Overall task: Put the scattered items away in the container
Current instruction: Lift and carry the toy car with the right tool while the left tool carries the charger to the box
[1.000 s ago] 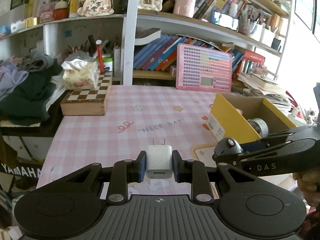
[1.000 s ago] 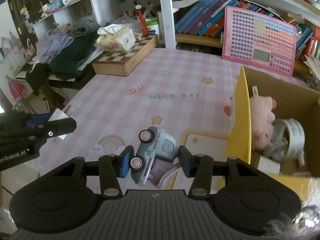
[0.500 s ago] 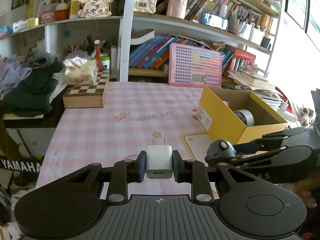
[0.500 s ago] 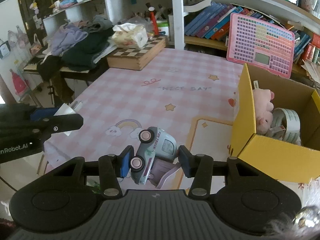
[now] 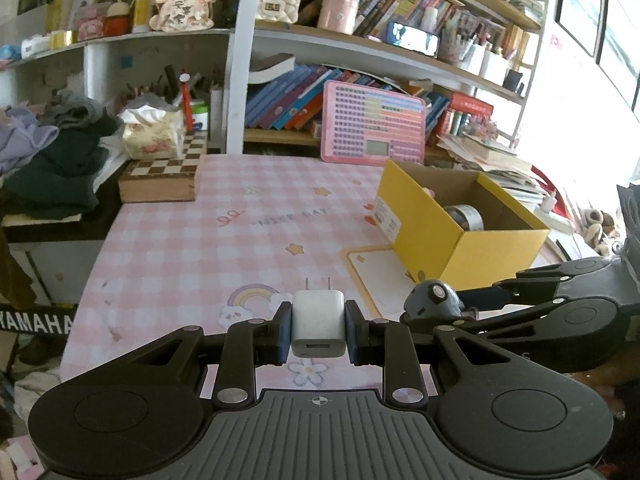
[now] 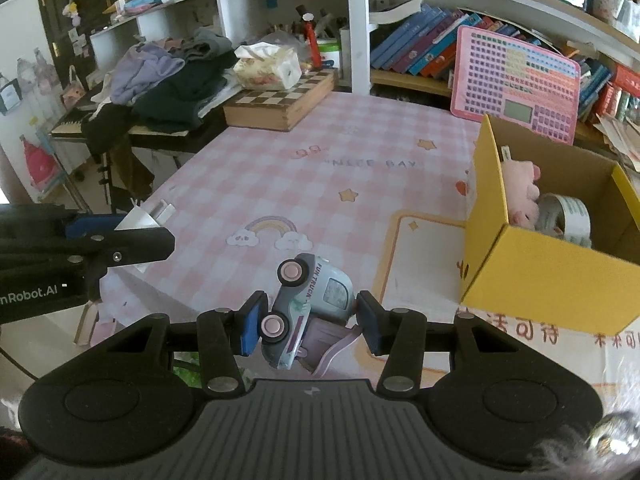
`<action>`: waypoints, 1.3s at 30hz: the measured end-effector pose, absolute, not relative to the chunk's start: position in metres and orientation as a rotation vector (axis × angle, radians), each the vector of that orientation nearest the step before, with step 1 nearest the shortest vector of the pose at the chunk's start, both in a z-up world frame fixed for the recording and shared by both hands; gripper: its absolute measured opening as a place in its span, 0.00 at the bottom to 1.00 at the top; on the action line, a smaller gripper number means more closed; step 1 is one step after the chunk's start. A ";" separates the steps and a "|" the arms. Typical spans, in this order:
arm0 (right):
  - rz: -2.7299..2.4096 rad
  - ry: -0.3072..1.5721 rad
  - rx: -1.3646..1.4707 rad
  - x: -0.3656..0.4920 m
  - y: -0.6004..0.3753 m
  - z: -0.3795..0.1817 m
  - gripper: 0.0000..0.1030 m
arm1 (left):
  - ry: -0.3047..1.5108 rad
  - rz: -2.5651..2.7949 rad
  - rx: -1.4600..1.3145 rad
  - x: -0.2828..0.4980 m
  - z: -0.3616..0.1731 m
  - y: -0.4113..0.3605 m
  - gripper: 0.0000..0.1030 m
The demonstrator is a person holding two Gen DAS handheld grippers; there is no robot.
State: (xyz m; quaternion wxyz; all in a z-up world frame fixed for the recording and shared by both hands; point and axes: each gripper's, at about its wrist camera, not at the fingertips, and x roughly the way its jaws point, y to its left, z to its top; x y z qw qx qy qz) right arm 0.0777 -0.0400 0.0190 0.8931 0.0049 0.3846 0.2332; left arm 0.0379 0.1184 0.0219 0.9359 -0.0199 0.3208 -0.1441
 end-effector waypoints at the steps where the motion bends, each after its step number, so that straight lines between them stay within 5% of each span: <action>1: 0.479 0.799 0.013 0.076 -0.041 0.019 0.45 | 0.658 -0.300 -0.040 0.037 0.021 0.117 0.24; 39: 0.209 0.819 0.148 0.048 -0.159 0.003 0.45 | 0.694 -0.563 0.058 0.052 0.013 0.005 0.24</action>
